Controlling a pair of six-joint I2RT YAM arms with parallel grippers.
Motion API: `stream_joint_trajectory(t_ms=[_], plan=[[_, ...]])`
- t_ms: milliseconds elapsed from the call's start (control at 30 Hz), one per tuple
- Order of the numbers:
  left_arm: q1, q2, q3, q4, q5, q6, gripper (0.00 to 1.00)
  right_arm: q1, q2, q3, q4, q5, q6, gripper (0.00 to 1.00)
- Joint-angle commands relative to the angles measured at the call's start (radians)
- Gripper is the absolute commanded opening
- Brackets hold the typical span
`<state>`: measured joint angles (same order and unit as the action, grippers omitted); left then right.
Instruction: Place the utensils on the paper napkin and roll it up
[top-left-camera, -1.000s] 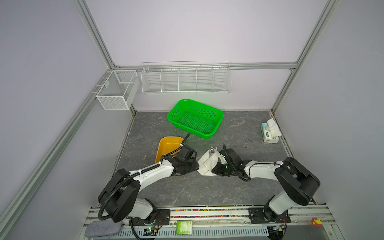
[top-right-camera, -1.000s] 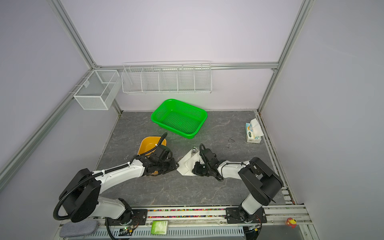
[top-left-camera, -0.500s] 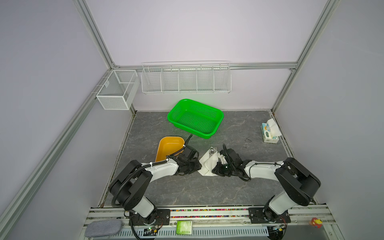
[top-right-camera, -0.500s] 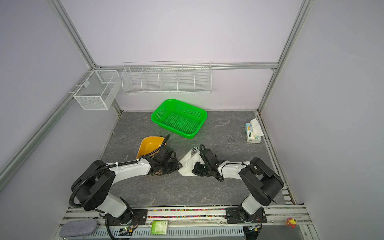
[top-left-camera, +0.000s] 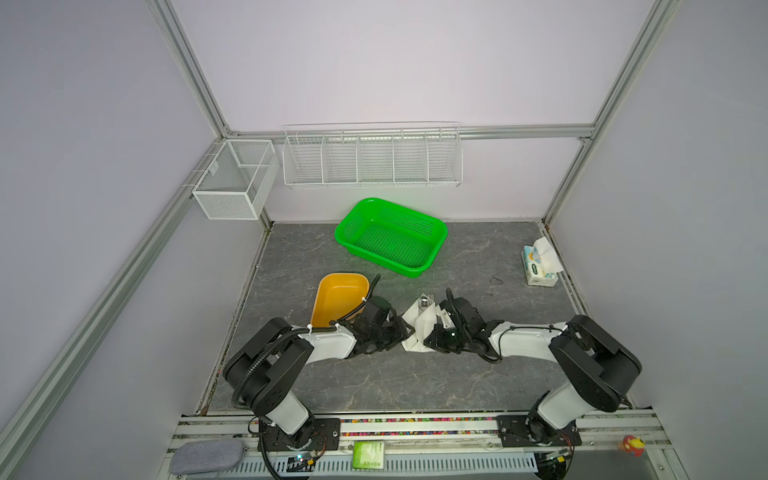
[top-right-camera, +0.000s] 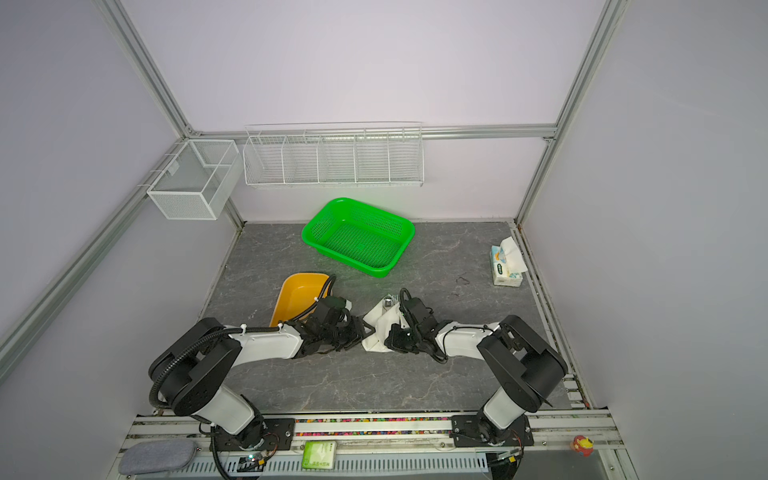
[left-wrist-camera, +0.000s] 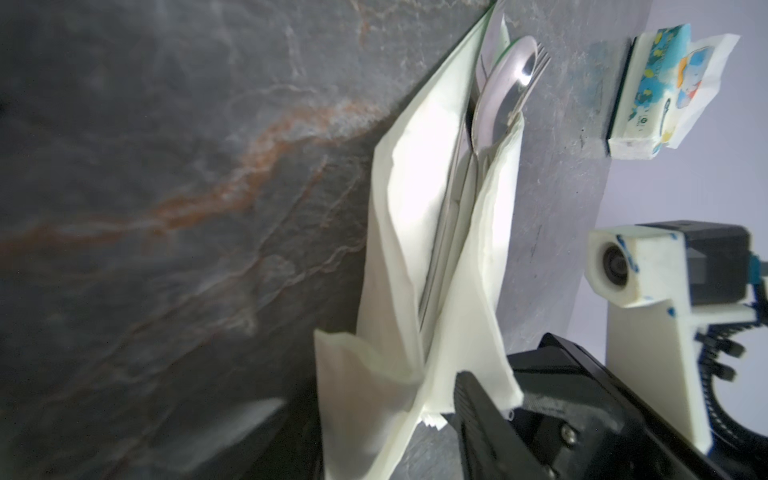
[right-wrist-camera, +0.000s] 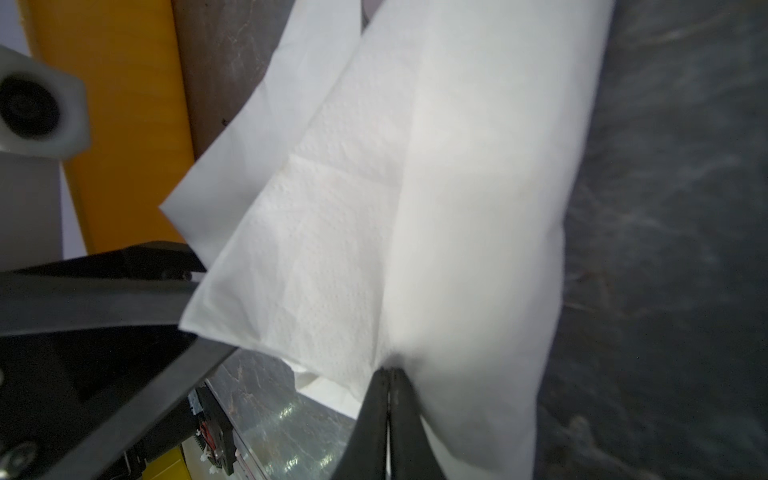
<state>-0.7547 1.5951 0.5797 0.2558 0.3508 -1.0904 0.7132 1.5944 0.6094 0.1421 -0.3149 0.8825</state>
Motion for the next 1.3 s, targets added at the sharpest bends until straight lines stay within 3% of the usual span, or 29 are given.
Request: stream_joint_trajectory(t_ms=[0, 267, 533, 667, 900, 1100, 1267], plan=[[-0.003, 0.006, -0.071, 0.200, 0.051, -0.121, 0.51, -0.002, 0.004, -0.037, -0.069, 0.022, 0.014, 0.09], [-0.001, 0.009, -0.158, 0.351, 0.044, -0.231, 0.49, -0.001, -0.002, -0.027, -0.076, 0.019, 0.016, 0.09], [0.021, 0.016, -0.177, 0.390, 0.021, -0.226, 0.31, 0.002, 0.004, -0.015, -0.065, 0.019, 0.019, 0.09], [0.023, 0.019, -0.153, 0.350, 0.013, -0.189, 0.28, 0.001, -0.001, -0.015, -0.061, 0.017, 0.021, 0.09], [0.023, -0.019, -0.117, 0.252, -0.004, -0.124, 0.12, 0.001, -0.010, -0.014, -0.061, 0.013, 0.017, 0.10], [0.020, -0.102, -0.021, 0.015, -0.043, -0.002, 0.07, 0.001, -0.011, -0.014, -0.064, 0.017, 0.016, 0.10], [0.019, -0.103, 0.040, -0.060, -0.009, 0.057, 0.04, 0.001, -0.007, -0.017, -0.058, 0.018, 0.018, 0.10]])
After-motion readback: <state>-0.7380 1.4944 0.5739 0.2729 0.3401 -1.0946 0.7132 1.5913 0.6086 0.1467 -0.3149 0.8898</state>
